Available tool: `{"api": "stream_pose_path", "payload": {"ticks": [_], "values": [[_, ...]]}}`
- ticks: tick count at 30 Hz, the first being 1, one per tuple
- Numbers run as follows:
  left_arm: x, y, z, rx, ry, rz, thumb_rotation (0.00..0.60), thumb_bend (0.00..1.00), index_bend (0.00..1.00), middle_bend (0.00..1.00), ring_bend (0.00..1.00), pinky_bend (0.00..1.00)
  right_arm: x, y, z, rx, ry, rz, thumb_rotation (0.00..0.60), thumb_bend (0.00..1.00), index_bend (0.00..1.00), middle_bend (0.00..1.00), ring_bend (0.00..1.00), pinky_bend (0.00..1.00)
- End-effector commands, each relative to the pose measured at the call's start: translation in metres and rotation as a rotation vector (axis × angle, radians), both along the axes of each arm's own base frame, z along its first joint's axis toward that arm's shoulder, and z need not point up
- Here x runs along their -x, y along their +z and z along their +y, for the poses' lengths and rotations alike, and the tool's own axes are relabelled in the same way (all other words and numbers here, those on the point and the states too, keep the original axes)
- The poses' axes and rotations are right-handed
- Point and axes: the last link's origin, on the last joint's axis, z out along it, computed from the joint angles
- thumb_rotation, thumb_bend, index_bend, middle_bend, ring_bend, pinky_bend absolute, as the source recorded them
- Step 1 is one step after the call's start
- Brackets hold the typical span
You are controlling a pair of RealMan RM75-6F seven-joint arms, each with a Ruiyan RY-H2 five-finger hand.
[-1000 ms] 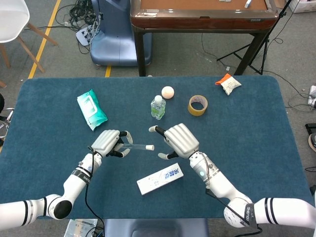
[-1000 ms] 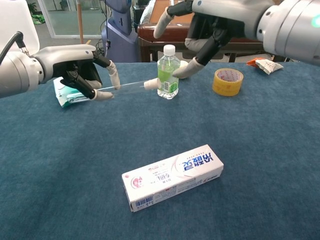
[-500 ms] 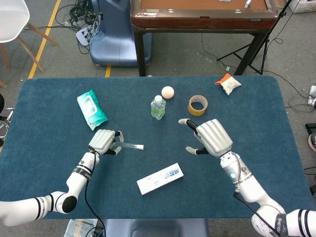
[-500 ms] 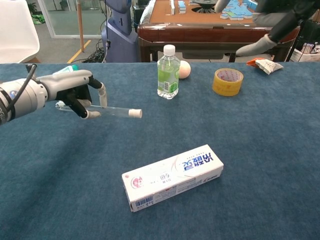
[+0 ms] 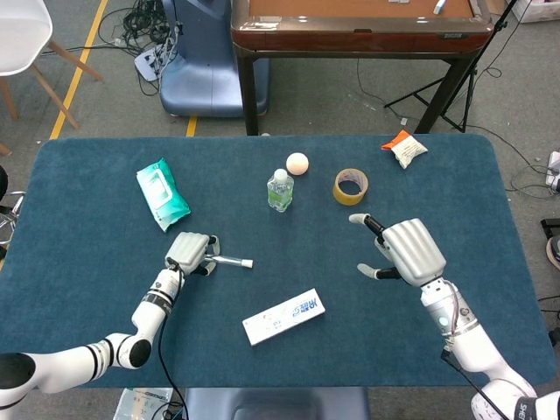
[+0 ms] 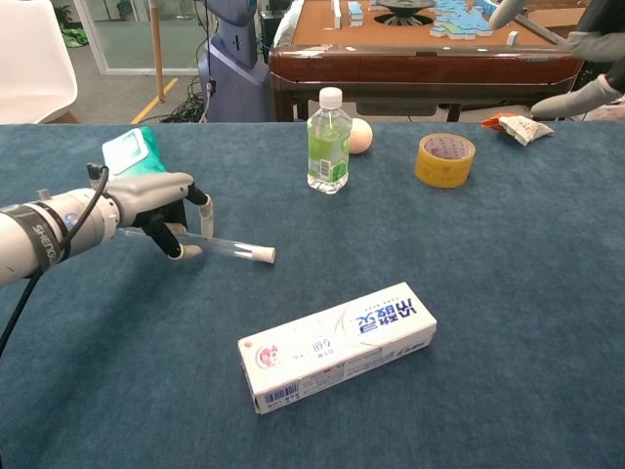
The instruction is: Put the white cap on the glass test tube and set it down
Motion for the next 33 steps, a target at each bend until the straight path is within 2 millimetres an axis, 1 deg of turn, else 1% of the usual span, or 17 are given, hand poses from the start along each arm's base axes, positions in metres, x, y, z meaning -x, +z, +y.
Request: {"api": "stream_pose_path", "payload": {"ticks": [1,2,7,10,12,14,16,17,19,20,22,24,25,27,28,30,33], "values": [[0.001,-0.001,0.0,0.007,0.002,0.008,0.6,0.34,0.55,1.0,0.95,1.0,0.004,0.0,-0.001,0.002,-0.012,-0.012,0.6,0.06,0.26,0.95,1.0,1.0],[0.001,-0.001,0.0,0.009,0.004,0.008,0.6,0.34,0.53,1.0,0.95,1.0,0.006,0.001,-0.001,0.004,-0.017,-0.016,0.6,0.06,0.26,0.95,1.0,1.0],[0.002,0.002,-0.002,0.035,0.021,0.018,0.6,0.34,0.33,1.0,0.93,1.0,0.013,0.002,-0.004,0.011,-0.04,-0.021,0.6,0.06,0.26,0.95,1.0,1.0],[0.002,0.01,-0.003,0.023,0.024,0.002,0.6,0.34,0.27,0.99,0.91,1.0,0.019,0.007,-0.004,0.031,-0.063,-0.007,0.6,0.06,0.26,0.94,1.0,1.0],[0.002,0.019,-0.004,0.011,0.028,-0.011,0.6,0.34,0.25,0.97,0.9,1.0,0.025,0.011,-0.004,0.045,-0.083,0.015,0.6,0.06,0.26,0.92,1.0,1.0],[0.003,0.032,-0.005,-0.004,0.024,-0.026,0.6,0.34,0.24,0.94,0.87,1.0,0.034,0.015,-0.003,0.046,-0.112,0.052,0.6,0.06,0.26,0.89,0.99,1.0],[0.004,0.046,-0.008,-0.03,0.009,-0.032,0.6,0.34,0.24,0.9,0.82,1.0,0.043,0.019,-0.001,0.046,-0.138,0.092,0.6,0.06,0.25,0.82,0.92,1.0],[0.007,0.056,-0.01,-0.051,-0.004,-0.026,0.6,0.34,0.24,0.88,0.8,1.0,0.05,0.022,0.0,0.051,-0.157,0.118,0.6,0.06,0.24,0.78,0.88,1.0],[0.013,0.072,-0.014,-0.092,-0.023,-0.018,0.6,0.33,0.25,0.82,0.74,1.0,0.06,0.027,0.004,0.058,-0.186,0.153,0.6,0.07,0.24,0.69,0.77,0.98],[0.018,0.082,-0.018,-0.127,-0.035,-0.011,0.6,0.33,0.25,0.8,0.72,0.99,0.068,0.03,0.007,0.059,-0.209,0.172,0.6,0.08,0.24,0.65,0.73,0.95],[0.027,0.097,-0.024,-0.187,-0.057,0.009,0.6,0.33,0.28,0.76,0.69,0.93,0.078,0.034,0.012,0.063,-0.239,0.197,0.6,0.1,0.24,0.55,0.6,0.83],[0.041,0.114,-0.032,-0.255,-0.074,0.033,0.6,0.33,0.3,0.73,0.67,0.87,0.09,0.037,0.018,0.069,-0.265,0.22,0.6,0.11,0.24,0.5,0.53,0.74],[0.047,0.121,-0.036,-0.282,-0.075,0.044,0.6,0.33,0.31,0.7,0.65,0.84,0.095,0.039,0.02,0.075,-0.273,0.228,0.6,0.11,0.24,0.47,0.49,0.71],[0.063,0.135,-0.046,-0.336,-0.071,0.074,0.6,0.33,0.32,0.65,0.59,0.78,0.104,0.042,0.025,0.095,-0.275,0.242,0.6,0.11,0.24,0.45,0.46,0.69],[0.069,0.141,-0.051,-0.358,-0.065,0.085,0.6,0.33,0.33,0.61,0.55,0.74,0.108,0.044,0.028,0.11,-0.274,0.24,0.6,0.11,0.24,0.45,0.46,0.69],[0.083,0.153,-0.064,-0.406,-0.052,0.108,0.6,0.33,0.33,0.56,0.5,0.69,0.118,0.048,0.034,0.141,-0.276,0.24,0.6,0.11,0.24,0.44,0.46,0.69],[0.1,0.169,-0.083,-0.458,-0.024,0.126,0.6,0.32,0.34,0.53,0.47,0.65,0.13,0.054,0.043,0.177,-0.293,0.242,0.6,0.11,0.24,0.44,0.46,0.69]]}}
